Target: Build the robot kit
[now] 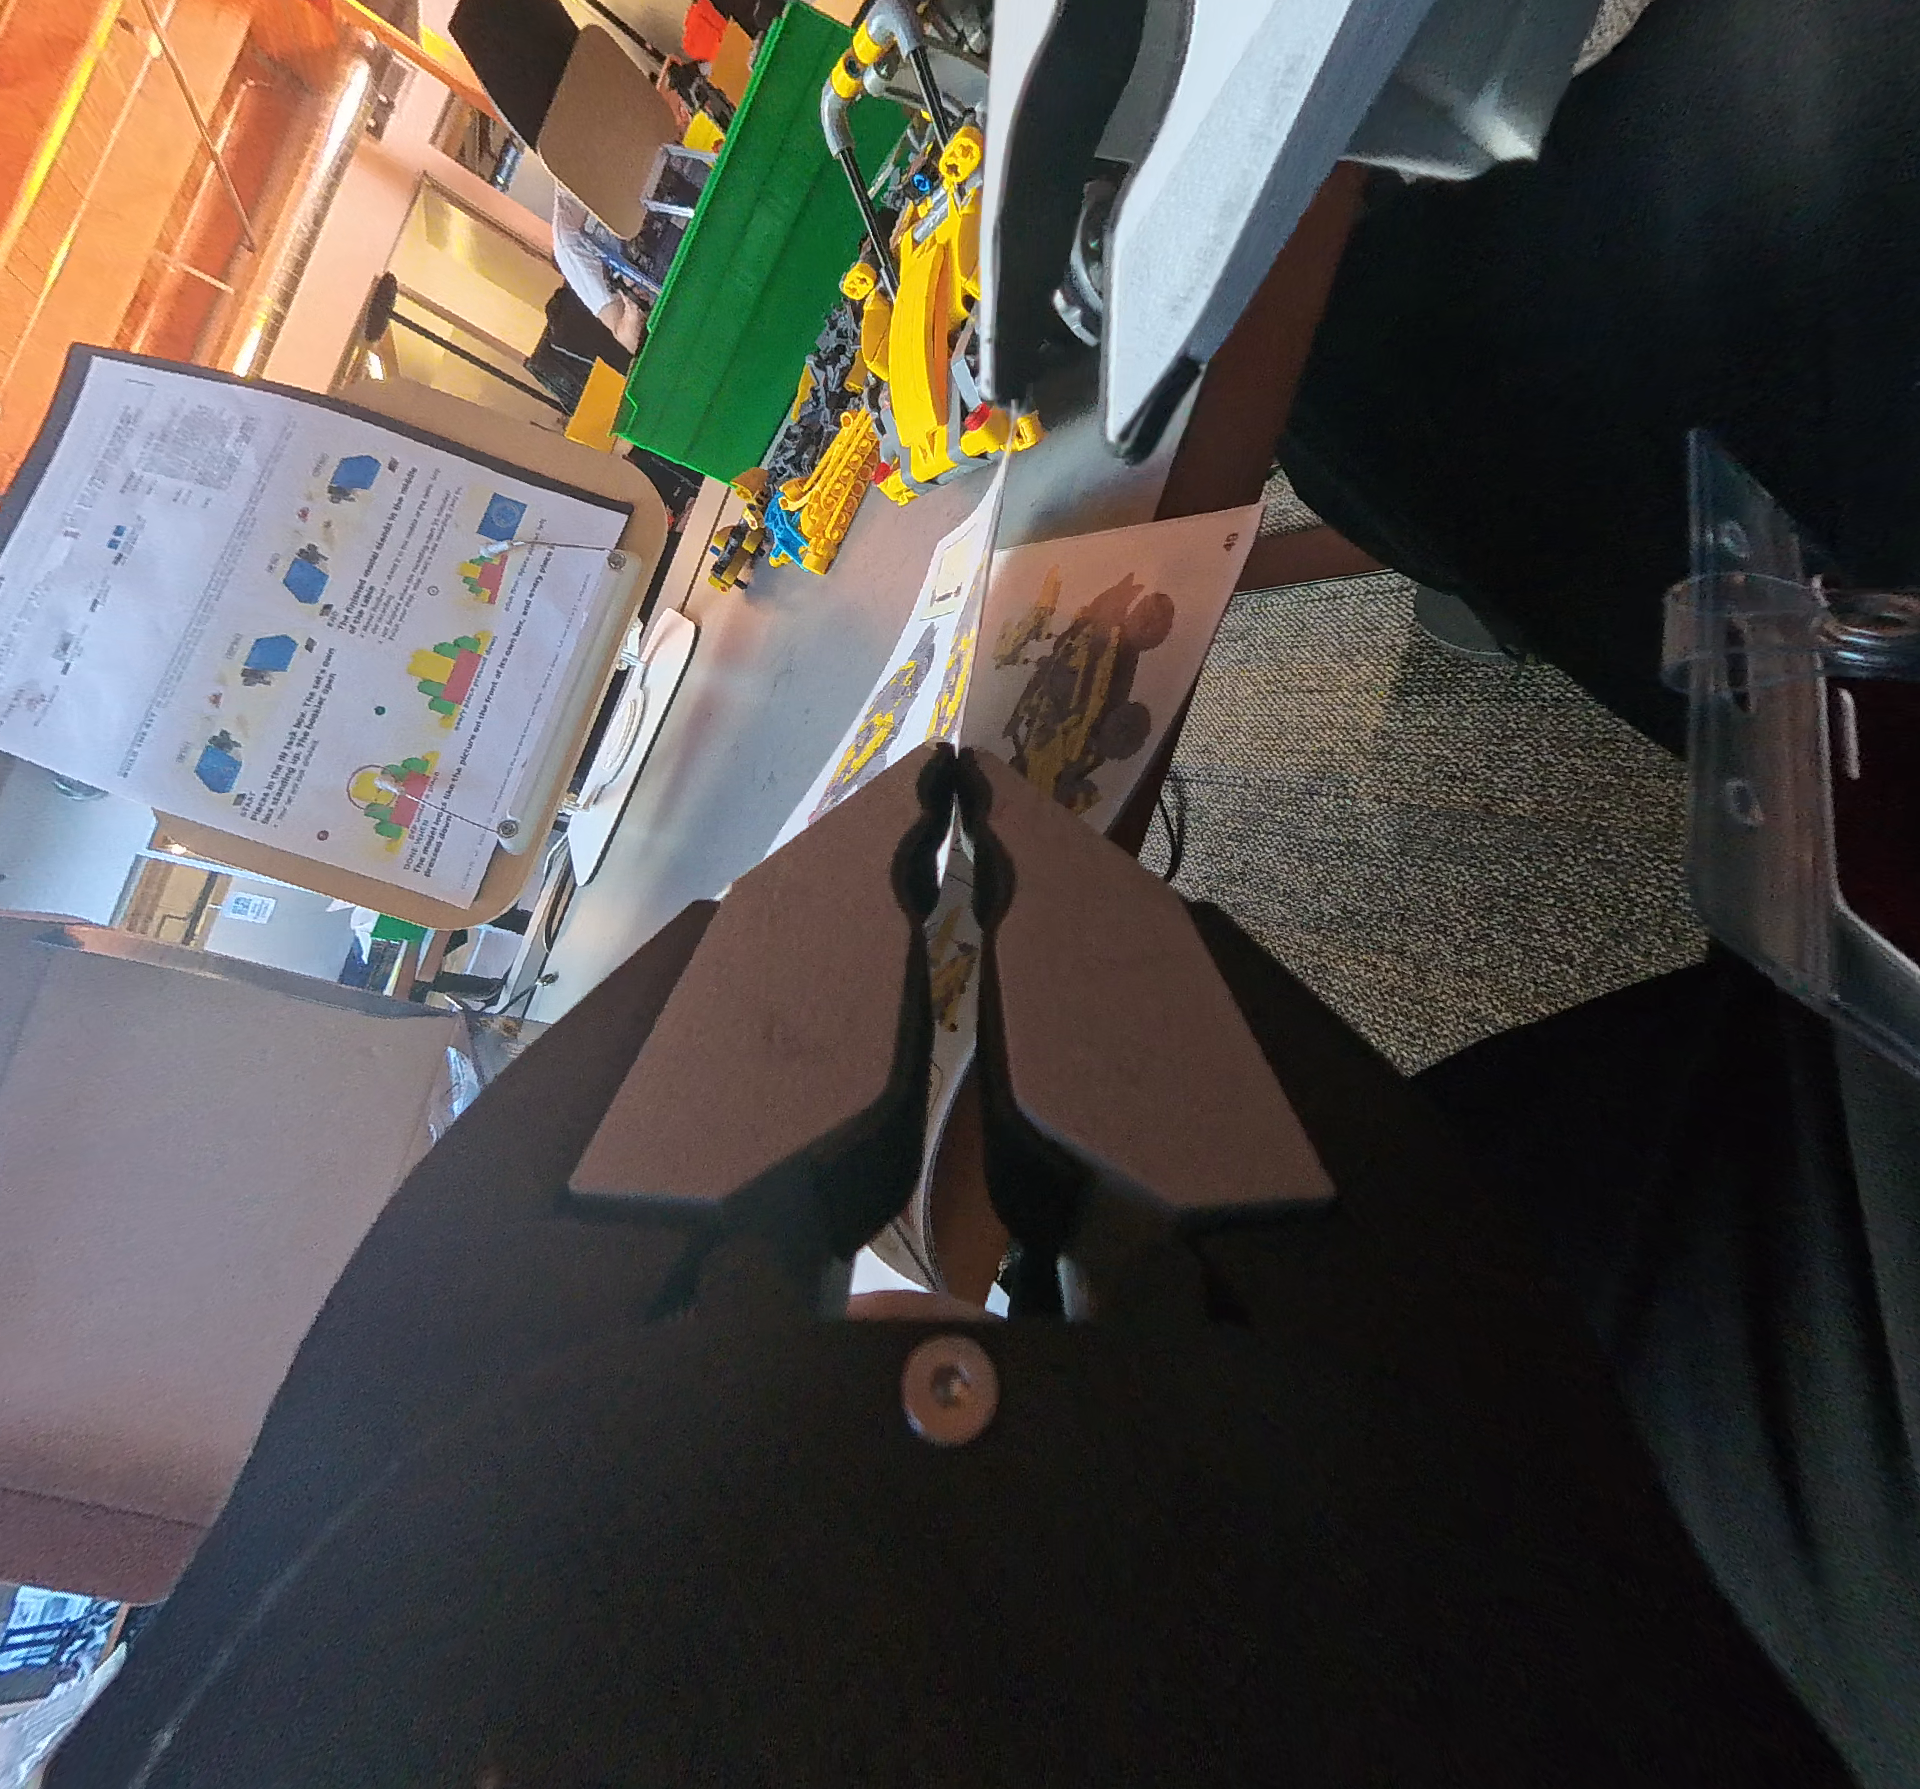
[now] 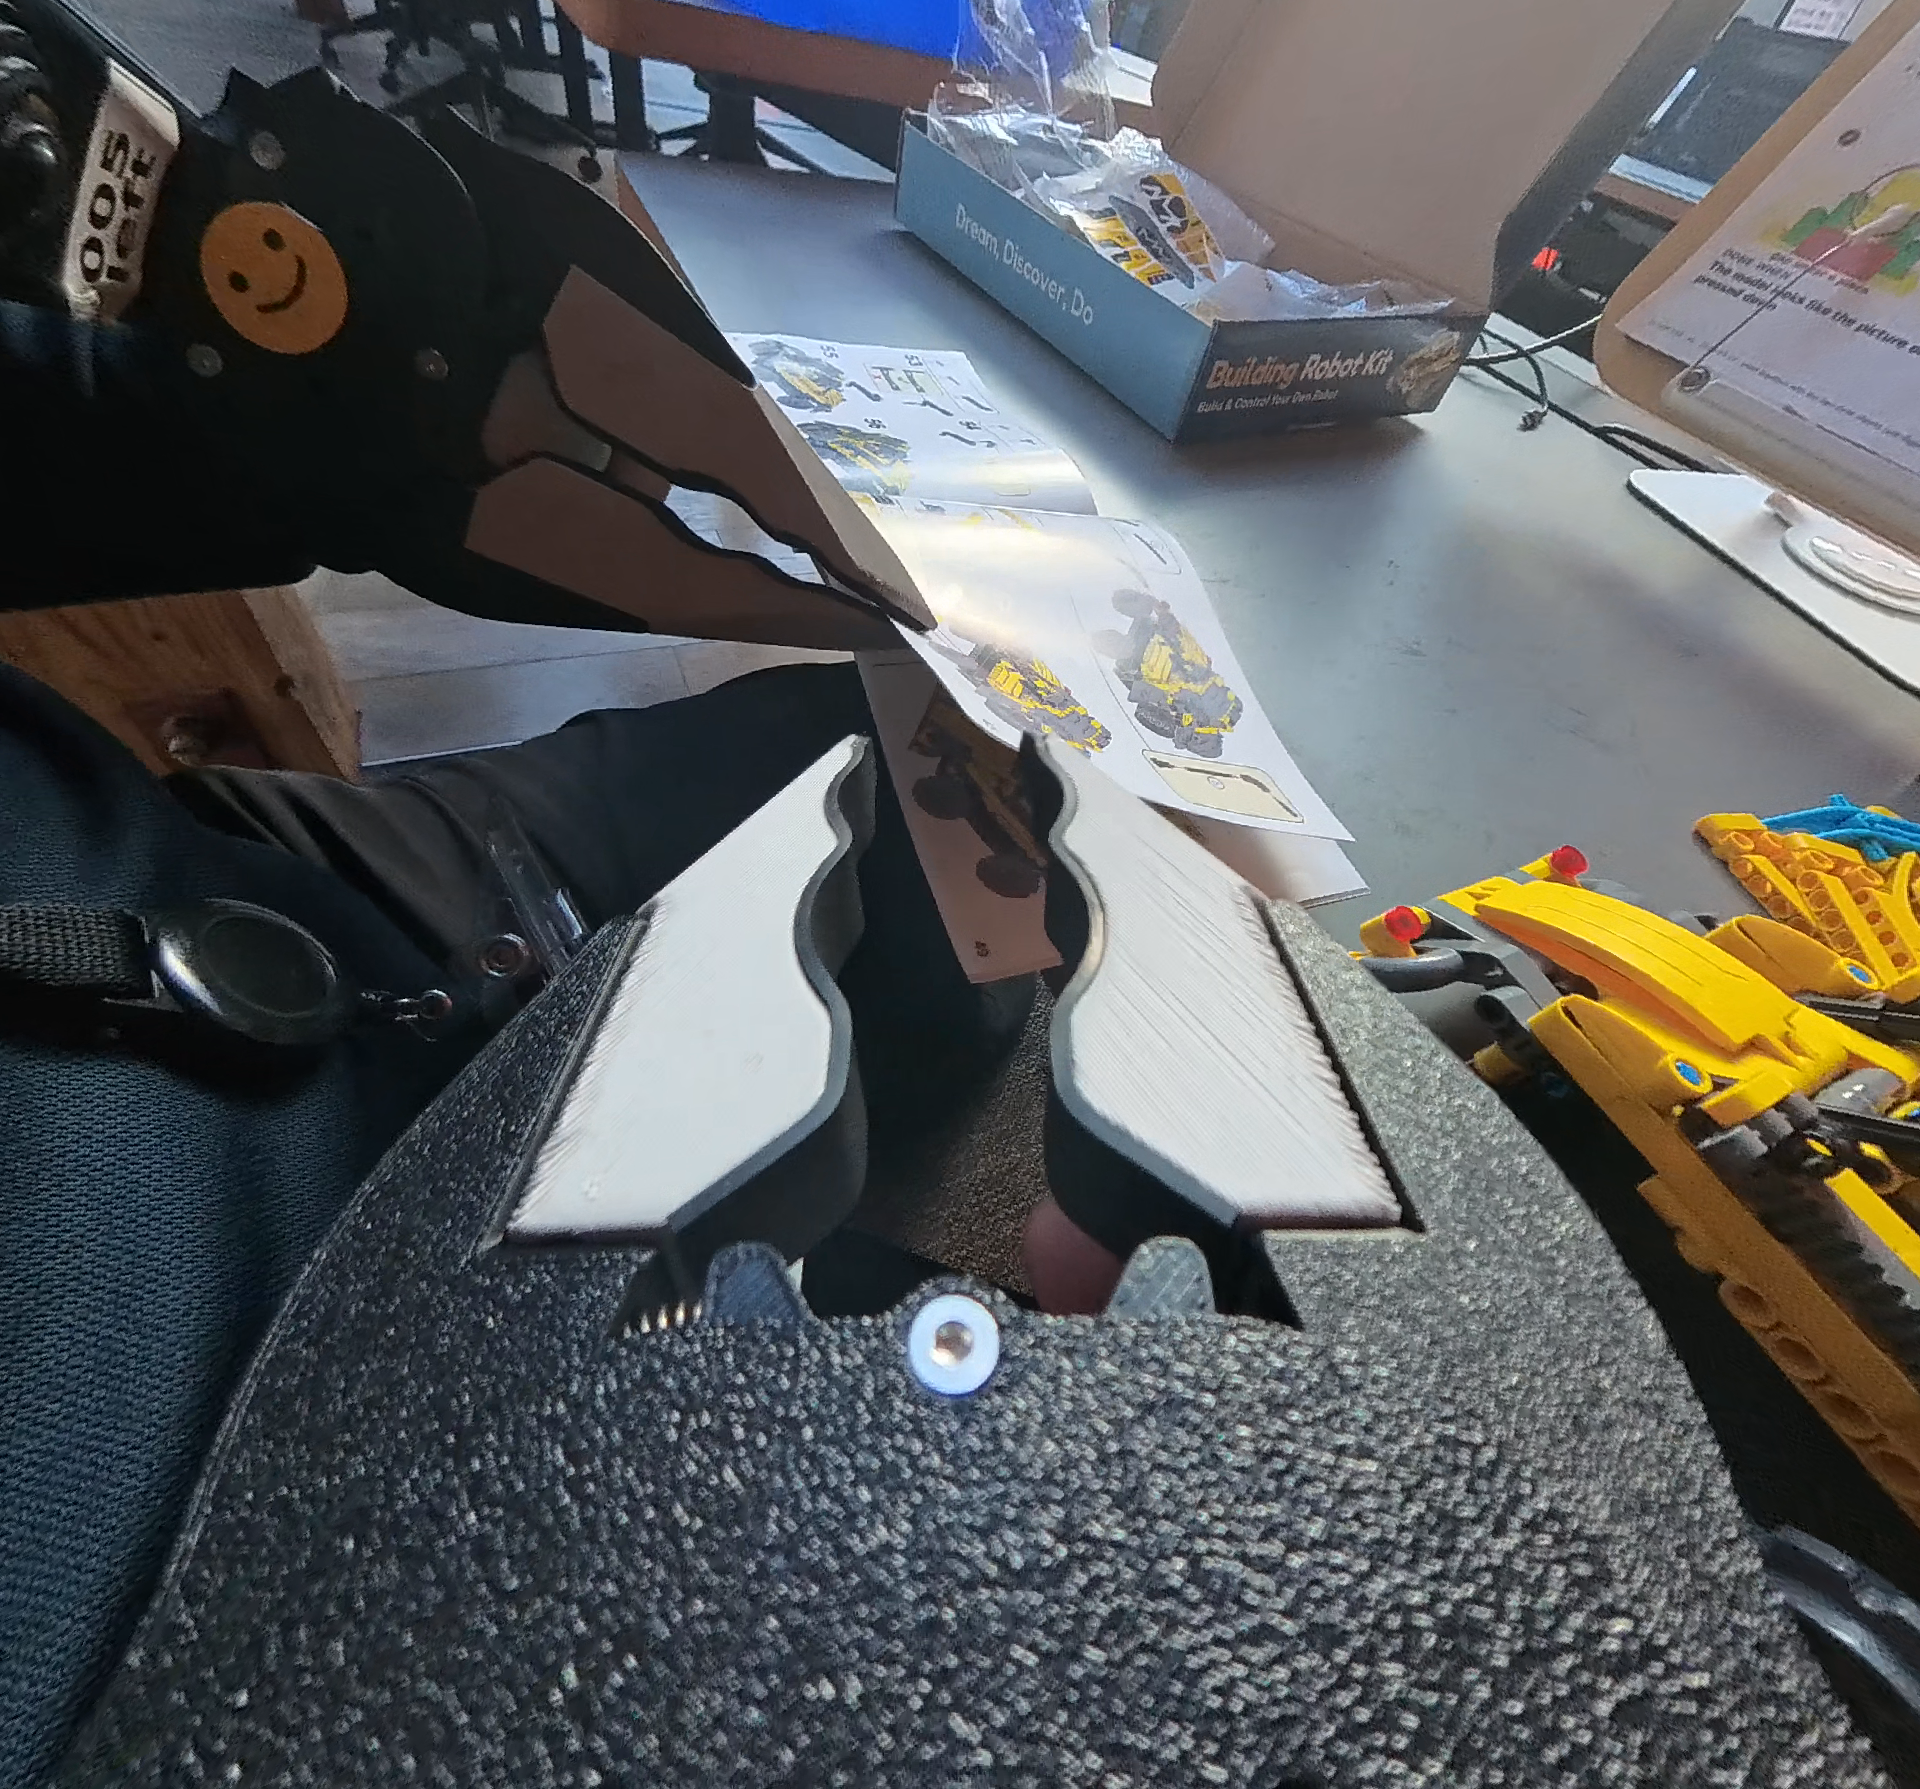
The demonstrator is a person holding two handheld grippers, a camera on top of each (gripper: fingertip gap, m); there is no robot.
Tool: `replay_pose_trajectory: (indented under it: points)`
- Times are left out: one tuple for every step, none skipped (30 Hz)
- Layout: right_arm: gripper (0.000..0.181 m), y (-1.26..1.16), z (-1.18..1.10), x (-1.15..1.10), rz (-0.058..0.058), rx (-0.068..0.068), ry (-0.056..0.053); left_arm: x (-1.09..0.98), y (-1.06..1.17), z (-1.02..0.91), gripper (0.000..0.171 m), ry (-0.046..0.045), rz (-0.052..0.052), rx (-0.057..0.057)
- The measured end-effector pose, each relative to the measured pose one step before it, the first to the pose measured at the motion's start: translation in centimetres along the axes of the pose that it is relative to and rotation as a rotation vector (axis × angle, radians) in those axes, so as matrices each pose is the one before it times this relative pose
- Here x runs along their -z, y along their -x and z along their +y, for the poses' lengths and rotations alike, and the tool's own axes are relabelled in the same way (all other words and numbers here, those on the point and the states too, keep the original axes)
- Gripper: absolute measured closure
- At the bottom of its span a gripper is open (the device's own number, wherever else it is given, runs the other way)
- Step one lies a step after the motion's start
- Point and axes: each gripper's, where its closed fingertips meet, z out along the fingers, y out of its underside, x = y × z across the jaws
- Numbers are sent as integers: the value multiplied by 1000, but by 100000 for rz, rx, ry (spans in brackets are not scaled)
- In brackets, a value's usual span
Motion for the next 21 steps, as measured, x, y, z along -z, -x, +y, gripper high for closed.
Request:
replay_pose_trajectory:
  points:
    - [151, 10, -18, 9, -3, 227, 42, 0, 4, -12, 171, -44, -10, 69]
    - [151, 8, 69, -28, -35, 160, 397, -2, 22, -26, 171, -109, -107, 130]
    - [151, -1, 61, -16, 8, 95, 204, 6, 14, -28, 171, -102, 51, 225]
    - [151, -16, 8, -9, 173, 74, -64, -8, 13, 10, 171, 28, 42, 193]
    - [152, -14, -15, 6, 220, 208, -172, 1, -4, 2, 171, 16, 23, 11]
    - [152, 7, 7, -2, -27, 230, 92, 2, 11, 8, 171, -3, -64, 40]
    - [152, 16, 47, -33, -142, 96, 295, 5, -10, 3, 171, 3, 108, 112]
    - [152, -5, 4, -11, 119, 131, 7, 0, -8, 0, 171, -3, 23, 64]
    - [152, -54, -65, 38, 496, 297, -389, 0, 5, 5, 171, -21, 11, -23]
    - [152, -82, -105, 55, 579, 281, -433, -2, 3, 9, 171, 43, 36, 121]
    - [152, -64, -105, 57, 314, 99, -409, 2, 31, 4, 171, -27, -34, 228]
    - [152, -17, -37, 16, -66, -126, -138, 10, 35, -17, 171, -181, -107, 229]
    - [151, -23, 32, -5, -3, -202, 126, 15, 29, -35, 171, -165, 12, 221]
    - [151, 2, 56, -26, 6, -42, 87, 4, 12, -14, 171, -21, -15, 82]
    - [151, 69, 75, -43, -248, 94, 265, 7, 0, -10, 171, -10, -31, -61]
    - [151, 98, 82, -53, -313, 221, 390, 4, -22, -20, 171, -26, 67, -11]
    - [151, 75, 32, -44, -93, 340, 166, 13, -24, -21, 171, -31, 86, -77]
    - [151, 56, -24, -23, 46, 387, -74, 9, 3, -34, 171, -68, -102, -157]
    - [151, 11, -44, 3, 181, 408, -77, 3, 4, 1, 171, 65, -41, -51]
    - [150, -8, -56, 27, 207, 421, -81, 1, 6, -12, 171, -122, 56, 171]
    - [151, -17, -50, 26, 154, 239, -77, 7, 14, -11, 171, -76, 18, 247]
